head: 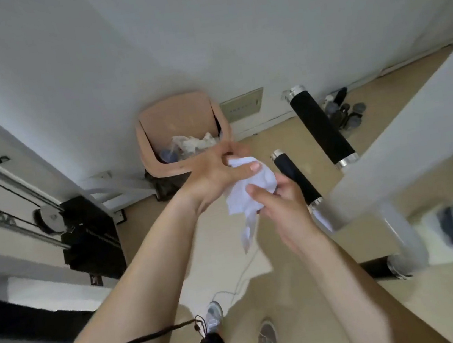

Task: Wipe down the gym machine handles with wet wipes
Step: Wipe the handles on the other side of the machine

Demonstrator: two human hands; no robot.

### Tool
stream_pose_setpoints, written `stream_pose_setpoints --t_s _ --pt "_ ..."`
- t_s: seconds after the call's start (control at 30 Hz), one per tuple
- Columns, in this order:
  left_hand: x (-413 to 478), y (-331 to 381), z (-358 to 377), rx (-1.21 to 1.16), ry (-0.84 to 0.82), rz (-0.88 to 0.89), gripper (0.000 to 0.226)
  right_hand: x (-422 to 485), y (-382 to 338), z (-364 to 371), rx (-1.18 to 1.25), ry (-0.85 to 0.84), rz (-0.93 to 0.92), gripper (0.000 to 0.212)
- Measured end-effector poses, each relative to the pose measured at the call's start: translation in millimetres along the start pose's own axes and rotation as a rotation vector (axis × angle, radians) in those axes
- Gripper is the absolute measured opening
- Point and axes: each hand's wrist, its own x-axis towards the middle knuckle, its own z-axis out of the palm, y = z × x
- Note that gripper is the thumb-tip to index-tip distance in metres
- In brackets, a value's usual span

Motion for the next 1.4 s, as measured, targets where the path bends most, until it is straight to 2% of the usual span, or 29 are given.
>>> stream_pose_setpoints --t_s 0.07,0.13,0.17,0.23,0.3,0.4,0.47,0.53,0.6,0.63,0.73,0.77,0.8,0.87,0.9,0.93,1.07,1.17,1.23,1.3,1.33,1.4 --pt "26.1 1.9 3.0 -0.053 -0.143 0.025 0.037 -2.5 -4.2 2.0 -0.012 0.187 -0.062 0.013" --pt "51.4 4.4 10.9 -0.055 -0.178 0.067 0.030 -3.9 -10.0 5.9 -0.045 0.355 -0.072 0.015" --pt "63.3 5.9 16.6 -0.034 -0.190 0.092 0.027 -4.4 -13.0 8.9 -0.079 0.430 -0.054 0.025" --pt "81.6 10.1 29.8 0.073 -0.232 0.144 0.025 -4.8 -17.1 16.8 -0.162 0.567 -0.033 0.058" --pt "95.5 12.9 43.1 0.260 -0.276 0.217 0.023 -2.1 -17.2 23.0 -0.322 0.675 -0.117 0.077" --pt "111.5 10.0 61.6 0.485 -0.291 0.358 0.022 12.5 -12.9 22.5 -0.681 0.738 -0.214 0.070" --pt "121.3 3.6 70.2 0.587 -0.256 0.440 0.021 23.5 -9.1 17.9 -0.798 0.724 -0.171 0.066" --pt "130.6 -6.0 72.3 0.598 -0.263 0.460 0.029 31.2 -6.8 13.2 -0.862 0.696 -0.118 0.062" --pt "133.0 -13.5 67.8 0.389 -0.223 0.336 0.044 35.0 -4.6 8.7 -0.912 0.674 -0.066 0.061" --pt "132.4 -18.2 64.8 0.240 -0.124 0.241 0.045 36.7 -3.9 7.3 -0.960 0.662 -0.036 0.060" --pt "111.3 -28.5 61.2 -0.025 0.323 0.070 0.021 38.9 -3.8 6.7 -1.148 0.625 0.030 0.053" --pt "101.1 -32.0 63.8 -0.111 0.351 -0.042 0.022 39.6 -4.7 7.4 -1.166 0.618 0.045 0.051" --pt "93.9 -36.4 68.0 -0.246 0.270 -0.190 0.027 40.4 -6.3 8.4 -1.161 0.612 0.060 0.048" --pt "81.4 -40.6 75.3 -0.545 -0.062 -0.490 0.039 43.8 -7.6 9.5 -1.094 0.613 0.098 0.039" --pt "78.3 -41.7 77.7 -0.676 -0.193 -0.567 0.042 45.6 -9.2 9.9 -1.036 0.627 0.113 0.035" --pt "78.9 -42.7 80.9 -0.785 -0.248 -0.591 0.039 47.4 -11.5 9.9 -0.982 0.657 0.128 0.033" --pt "83.9 -38.9 90.6 -0.944 -0.275 -0.543 0.016 53.7 -29.8 3.1 -0.839 0.768 0.200 0.027" --pt "84.3 -41.6 89.3 -1.105 -0.366 -0.504 0.011 62.1 -40.9 1.1 -0.754 0.766 0.301 0.017" --pt "85.4 -44.9 87.6 -1.141 -0.393 -0.511 0.024 68.0 -39.6 2.1 -0.696 0.746 0.332 0.018" --pt "84.4 -44.8 89.5 -1.120 -0.386 -0.512 0.052 70.9 -32.5 2.1 -0.700 0.781 0.265 0.011" --pt "80.8 -41.0 89.4 -1.113 -0.380 -0.511 0.056 69.0 -27.8 2.9 -0.743 0.809 0.205 0.006" --pt "75.4 -38.3 88.2 -1.104 -0.395 -0.518 0.055 59.7 -16.0 6.5 -0.856 0.846 0.080 0.009"
